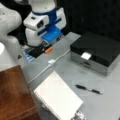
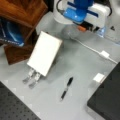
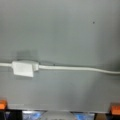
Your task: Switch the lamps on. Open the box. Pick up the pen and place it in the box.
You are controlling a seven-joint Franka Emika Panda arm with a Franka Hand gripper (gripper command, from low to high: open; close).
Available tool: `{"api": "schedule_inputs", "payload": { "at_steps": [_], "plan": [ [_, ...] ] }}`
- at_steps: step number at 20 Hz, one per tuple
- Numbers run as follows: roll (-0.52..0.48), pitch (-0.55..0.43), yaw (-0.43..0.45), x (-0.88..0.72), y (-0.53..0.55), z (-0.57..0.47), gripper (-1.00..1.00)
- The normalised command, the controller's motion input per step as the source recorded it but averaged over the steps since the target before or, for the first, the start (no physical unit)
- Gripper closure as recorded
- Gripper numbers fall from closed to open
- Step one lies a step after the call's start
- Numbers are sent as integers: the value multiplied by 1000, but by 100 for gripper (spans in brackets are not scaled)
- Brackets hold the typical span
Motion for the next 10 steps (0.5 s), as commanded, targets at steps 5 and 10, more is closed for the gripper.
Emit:
{"api": "schedule_inputs", "payload": {
  "at_steps": [5,10],
  "plan": [
    [-14,118,139,-245,132,61,-100],
    [48,65,102,-341,215,-5,-100]
  ]
}}
